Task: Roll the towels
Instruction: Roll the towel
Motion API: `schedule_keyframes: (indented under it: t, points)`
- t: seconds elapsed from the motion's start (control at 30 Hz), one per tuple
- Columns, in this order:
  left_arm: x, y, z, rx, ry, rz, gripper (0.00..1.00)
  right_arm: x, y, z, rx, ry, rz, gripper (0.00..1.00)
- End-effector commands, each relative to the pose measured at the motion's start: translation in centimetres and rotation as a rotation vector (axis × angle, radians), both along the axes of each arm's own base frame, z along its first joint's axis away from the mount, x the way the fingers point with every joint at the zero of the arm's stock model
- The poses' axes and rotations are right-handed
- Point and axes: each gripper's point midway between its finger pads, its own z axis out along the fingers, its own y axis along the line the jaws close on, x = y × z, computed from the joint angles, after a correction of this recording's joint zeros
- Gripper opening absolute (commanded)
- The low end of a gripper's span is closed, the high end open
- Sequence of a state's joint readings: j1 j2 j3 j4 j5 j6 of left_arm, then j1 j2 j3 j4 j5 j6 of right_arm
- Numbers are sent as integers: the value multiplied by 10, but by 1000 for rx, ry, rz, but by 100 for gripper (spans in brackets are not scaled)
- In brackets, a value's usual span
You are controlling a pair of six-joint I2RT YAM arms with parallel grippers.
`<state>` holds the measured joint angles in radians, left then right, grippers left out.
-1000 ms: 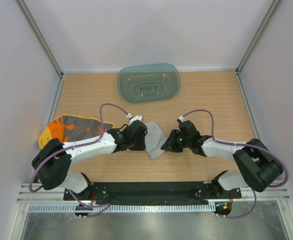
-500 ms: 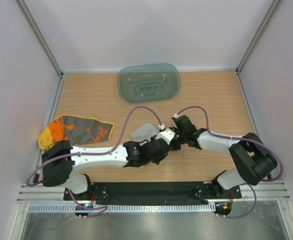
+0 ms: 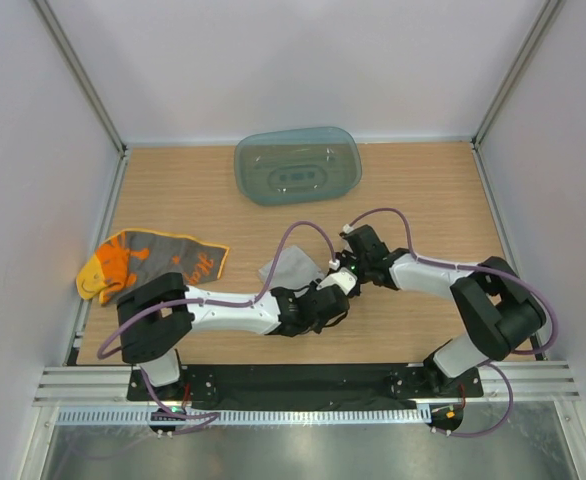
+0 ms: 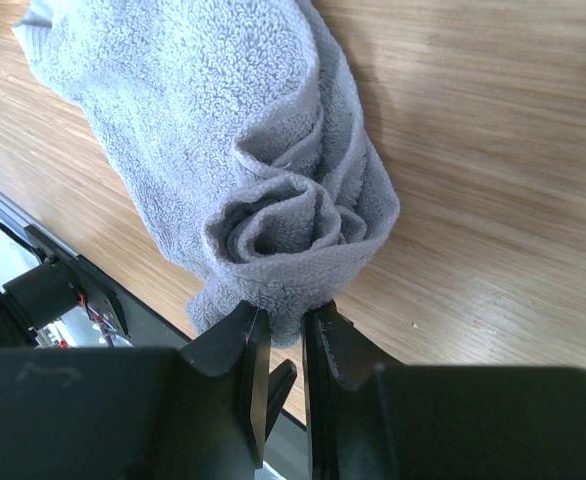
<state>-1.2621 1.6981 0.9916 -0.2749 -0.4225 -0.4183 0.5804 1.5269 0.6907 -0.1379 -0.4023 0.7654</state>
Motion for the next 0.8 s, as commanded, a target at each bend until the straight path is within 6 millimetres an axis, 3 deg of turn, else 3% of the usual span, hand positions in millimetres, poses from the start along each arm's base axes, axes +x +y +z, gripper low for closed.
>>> schedule_keyframes:
  t: [0.0, 0.07, 0.1, 0.33, 0.47, 0.6, 0.77]
  points:
    - [9, 3, -4, -11, -44, 55, 38, 6, 5, 7, 12, -9, 28, 1]
    - [12, 7, -2, -2, -64, 67, 43, 8, 3, 7, 10, -10, 23, 1]
    - [13, 9, -1, 0, -69, 68, 52, 8, 3, 6, 8, -5, 26, 1]
    - [14, 17, 21, -15, -106, 53, 66, 12, 4, 1, 7, 7, 23, 1]
    - [13, 20, 10, 22, -100, 44, 66, 15, 7, 3, 17, 5, 22, 1]
    - [4, 19, -3, 14, -46, 37, 61, 16, 9, 2, 22, 12, 24, 1]
    - [3, 12, 27, -50, -116, 37, 62, 15, 9, 0, 17, 18, 30, 1]
